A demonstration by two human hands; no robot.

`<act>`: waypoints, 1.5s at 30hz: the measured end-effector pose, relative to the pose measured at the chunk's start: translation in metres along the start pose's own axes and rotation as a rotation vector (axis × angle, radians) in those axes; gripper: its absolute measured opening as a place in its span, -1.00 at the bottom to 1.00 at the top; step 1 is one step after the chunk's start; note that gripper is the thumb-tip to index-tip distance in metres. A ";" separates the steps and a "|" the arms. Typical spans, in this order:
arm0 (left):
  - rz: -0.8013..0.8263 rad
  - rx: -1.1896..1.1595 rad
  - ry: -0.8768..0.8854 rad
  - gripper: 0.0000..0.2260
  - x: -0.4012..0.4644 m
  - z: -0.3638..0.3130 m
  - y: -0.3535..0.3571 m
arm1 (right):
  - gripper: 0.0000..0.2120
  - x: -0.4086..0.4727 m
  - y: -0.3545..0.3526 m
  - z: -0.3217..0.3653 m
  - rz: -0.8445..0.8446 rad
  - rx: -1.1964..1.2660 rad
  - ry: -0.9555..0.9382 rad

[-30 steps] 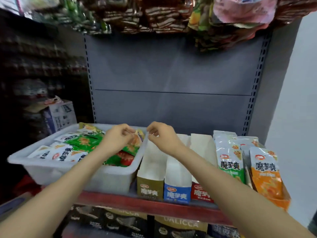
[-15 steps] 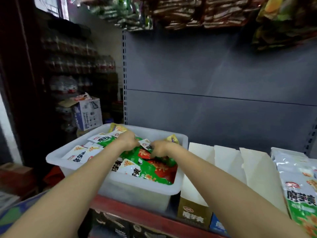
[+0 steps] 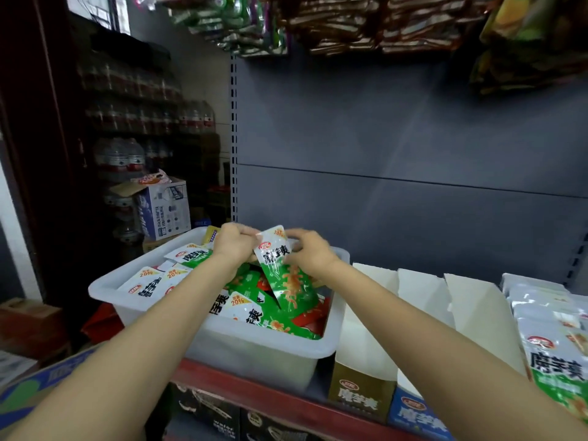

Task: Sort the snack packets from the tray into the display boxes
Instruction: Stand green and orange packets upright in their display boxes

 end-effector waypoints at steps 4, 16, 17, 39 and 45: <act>-0.044 -0.238 0.068 -0.92 -0.029 -0.025 -0.006 | -0.75 -0.014 -0.033 -0.003 -0.151 0.352 0.032; 0.272 -0.218 0.258 -0.88 -0.131 -0.095 0.109 | -0.79 -0.142 -0.149 -0.047 -0.416 0.664 0.004; 0.289 -0.213 0.279 -0.87 -0.139 -0.101 0.124 | -0.80 -0.156 -0.161 -0.055 -0.433 0.652 0.012; 0.453 0.050 0.486 -0.89 -0.226 -0.124 0.296 | -0.31 -0.274 -0.276 -0.131 -0.608 -0.225 0.013; 0.397 0.292 0.556 -0.83 -0.224 -0.111 0.294 | -0.58 -0.261 -0.260 -0.145 -0.479 -0.483 0.056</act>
Point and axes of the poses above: each hand's wrist, its own x-axis towards the middle knuckle, its own y-axis out of the palm, z = x × y, the point moved 10 cm from there along x, towards the middle knuckle
